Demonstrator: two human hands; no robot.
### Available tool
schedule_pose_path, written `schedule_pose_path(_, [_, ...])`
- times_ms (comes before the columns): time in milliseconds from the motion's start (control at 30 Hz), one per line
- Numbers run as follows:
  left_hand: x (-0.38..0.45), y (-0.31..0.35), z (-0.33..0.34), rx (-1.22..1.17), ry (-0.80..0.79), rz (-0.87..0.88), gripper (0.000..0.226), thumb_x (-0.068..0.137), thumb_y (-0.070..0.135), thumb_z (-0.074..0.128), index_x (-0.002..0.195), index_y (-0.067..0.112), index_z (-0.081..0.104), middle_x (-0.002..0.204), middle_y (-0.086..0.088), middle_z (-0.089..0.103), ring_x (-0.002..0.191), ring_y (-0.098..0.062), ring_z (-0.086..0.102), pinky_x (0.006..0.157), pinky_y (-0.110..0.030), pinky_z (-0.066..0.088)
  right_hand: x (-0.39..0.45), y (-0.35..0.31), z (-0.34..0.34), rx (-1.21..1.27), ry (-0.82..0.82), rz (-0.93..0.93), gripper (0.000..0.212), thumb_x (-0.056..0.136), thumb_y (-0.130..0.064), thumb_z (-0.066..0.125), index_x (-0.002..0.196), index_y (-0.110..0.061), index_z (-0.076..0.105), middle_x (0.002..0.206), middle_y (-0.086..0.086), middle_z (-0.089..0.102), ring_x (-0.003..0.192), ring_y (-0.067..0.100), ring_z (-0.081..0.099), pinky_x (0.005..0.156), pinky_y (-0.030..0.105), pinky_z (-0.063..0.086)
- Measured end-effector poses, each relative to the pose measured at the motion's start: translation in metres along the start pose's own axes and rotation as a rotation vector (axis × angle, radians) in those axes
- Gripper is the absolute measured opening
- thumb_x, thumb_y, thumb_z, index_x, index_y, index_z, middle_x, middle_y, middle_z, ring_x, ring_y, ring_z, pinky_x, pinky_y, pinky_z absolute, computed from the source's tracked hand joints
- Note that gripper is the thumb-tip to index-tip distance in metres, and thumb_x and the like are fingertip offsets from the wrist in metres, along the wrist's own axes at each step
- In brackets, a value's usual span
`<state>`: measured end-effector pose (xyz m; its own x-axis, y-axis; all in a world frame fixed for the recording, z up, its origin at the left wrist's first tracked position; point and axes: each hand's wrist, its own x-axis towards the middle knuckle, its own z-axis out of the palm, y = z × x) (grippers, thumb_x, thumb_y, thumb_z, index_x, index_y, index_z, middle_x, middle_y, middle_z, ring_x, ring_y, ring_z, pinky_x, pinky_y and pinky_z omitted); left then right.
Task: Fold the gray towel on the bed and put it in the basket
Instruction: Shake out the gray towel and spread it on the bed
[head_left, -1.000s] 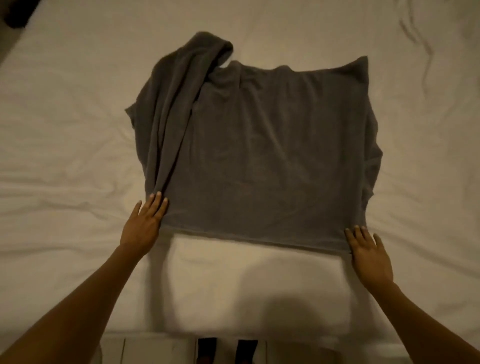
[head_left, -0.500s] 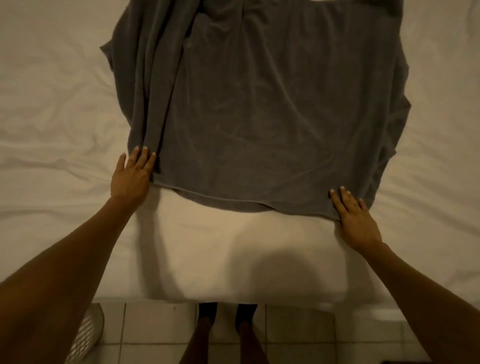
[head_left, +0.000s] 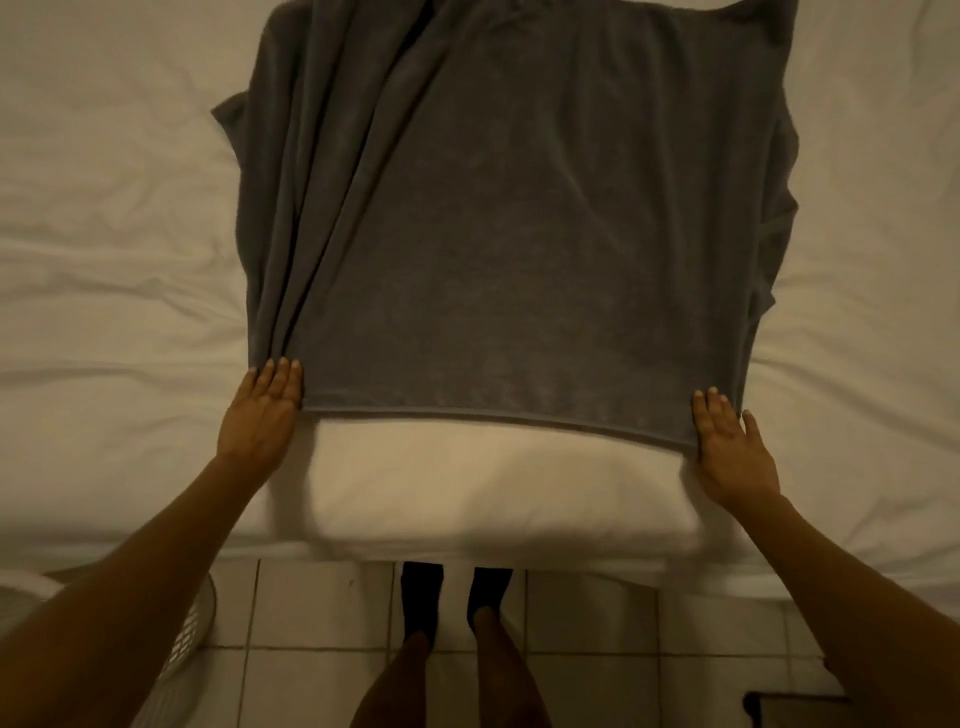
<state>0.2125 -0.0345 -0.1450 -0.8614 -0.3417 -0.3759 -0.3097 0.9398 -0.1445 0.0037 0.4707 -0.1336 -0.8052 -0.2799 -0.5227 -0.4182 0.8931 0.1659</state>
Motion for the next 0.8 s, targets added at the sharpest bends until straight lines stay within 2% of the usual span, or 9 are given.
schedule_pose_path(167, [-0.046,0.004,0.001,-0.051,-0.078,-0.035,0.057,0.086,-0.009,0.048,0.139,-0.014,0.028,0.142,-0.034,0.037,0.131,-0.046,0.039,0.113,-0.050,0.025,-0.036,-0.002,0.004,-0.021,-0.037,-0.036,0.072,0.092,-0.017,0.041,0.149,-0.008,-0.001,0.158,0.014,0.002,0.145,0.026,0.005,0.116,0.042,0.001])
schedule_pose_path(267, [-0.067,-0.002,0.011,-0.064,-0.039,-0.058,0.059,0.085,-0.010,0.048,0.140,-0.014,0.026,0.142,-0.035,0.035,0.131,-0.046,0.038,0.113,-0.051,0.025,-0.053,-0.010,0.016,-0.032,-0.035,-0.030,0.070,0.092,-0.016,0.038,0.149,-0.008,-0.001,0.158,0.014,0.002,0.145,0.025,0.005,0.116,0.043,0.001])
schedule_pose_path(567, [-0.129,-0.001,0.034,-0.116,-0.121,-0.107,0.059,0.093,0.001,0.035,0.148,-0.003,0.012,0.153,-0.023,0.023,0.141,-0.034,0.027,0.117,-0.041,0.020,-0.094,-0.020,0.042,-0.094,-0.118,-0.022,0.071,0.092,-0.017,0.036,0.149,-0.010,-0.006,0.158,0.012,-0.003,0.146,0.024,0.001,0.116,0.044,0.001])
schedule_pose_path(700, [-0.122,0.003,0.029,-0.231,-0.138,-0.024,0.069,0.087,0.003,0.048,0.147,-0.003,0.014,0.153,-0.025,0.021,0.142,-0.038,0.022,0.116,-0.051,0.016,-0.092,-0.023,0.045,-0.010,-0.128,-0.038,0.062,0.098,-0.028,0.027,0.150,-0.014,-0.003,0.158,0.012,-0.001,0.145,0.027,0.004,0.116,0.048,0.003])
schedule_pose_path(800, [-0.114,0.019,0.013,-0.379,-0.062,-0.016,0.066,0.089,0.007,0.053,0.146,-0.003,0.021,0.152,-0.025,0.025,0.142,-0.037,0.022,0.116,-0.049,0.011,-0.090,-0.040,0.037,0.110,-0.098,-0.040,0.066,0.093,-0.032,0.030,0.150,-0.013,0.003,0.158,0.013,0.001,0.145,0.028,0.006,0.116,0.046,0.005])
